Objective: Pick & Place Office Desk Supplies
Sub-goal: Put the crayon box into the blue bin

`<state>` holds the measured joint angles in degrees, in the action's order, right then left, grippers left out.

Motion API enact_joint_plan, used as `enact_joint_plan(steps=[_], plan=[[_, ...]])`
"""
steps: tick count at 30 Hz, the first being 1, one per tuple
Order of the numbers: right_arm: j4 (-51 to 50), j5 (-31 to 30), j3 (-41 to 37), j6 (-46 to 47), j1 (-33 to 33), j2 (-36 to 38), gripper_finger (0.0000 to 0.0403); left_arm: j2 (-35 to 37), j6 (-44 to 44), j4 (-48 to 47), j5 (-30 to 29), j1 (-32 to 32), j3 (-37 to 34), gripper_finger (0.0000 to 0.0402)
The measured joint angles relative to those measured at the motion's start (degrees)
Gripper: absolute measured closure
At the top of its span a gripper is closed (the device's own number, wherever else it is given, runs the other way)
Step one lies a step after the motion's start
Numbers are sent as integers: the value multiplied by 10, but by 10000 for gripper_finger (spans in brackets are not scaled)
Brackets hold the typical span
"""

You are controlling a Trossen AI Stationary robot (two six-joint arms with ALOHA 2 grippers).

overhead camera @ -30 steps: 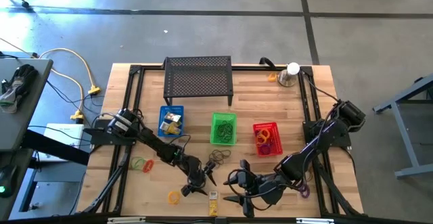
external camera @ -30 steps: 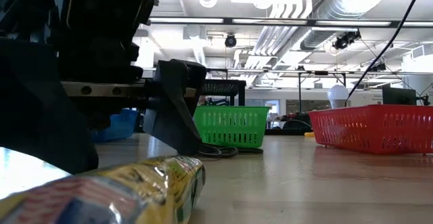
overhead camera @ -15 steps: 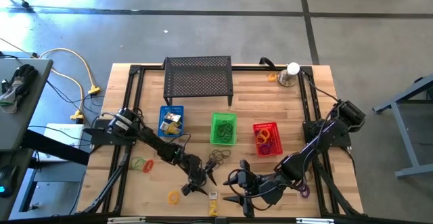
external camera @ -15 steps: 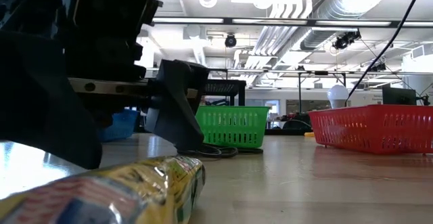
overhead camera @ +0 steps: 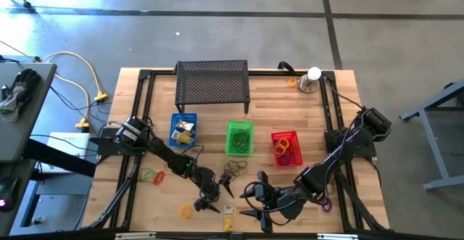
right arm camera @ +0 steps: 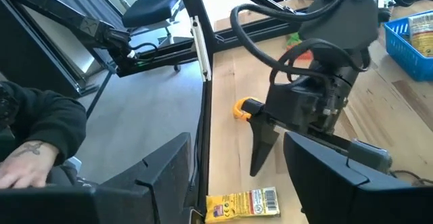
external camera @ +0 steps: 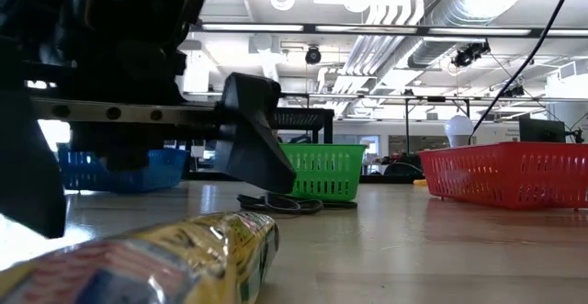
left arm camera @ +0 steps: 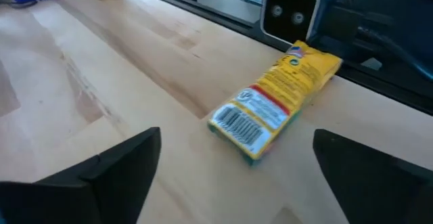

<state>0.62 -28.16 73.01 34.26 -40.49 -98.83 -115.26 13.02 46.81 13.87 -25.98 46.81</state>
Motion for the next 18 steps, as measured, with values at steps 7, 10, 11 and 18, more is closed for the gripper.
enact_joint_plan(steps=[7,10,11,18], plan=[[-1,0,0,3,0,0,179,0,-37,-3,18,13,0,12],[0,0,0,3,0,0,179,0,-24,1,13,11,0,12],[0,0,0,3,0,0,179,0,-12,2,13,10,0,12],[2,-2,0,7,0,0,179,0,50,7,25,1,6,12]])
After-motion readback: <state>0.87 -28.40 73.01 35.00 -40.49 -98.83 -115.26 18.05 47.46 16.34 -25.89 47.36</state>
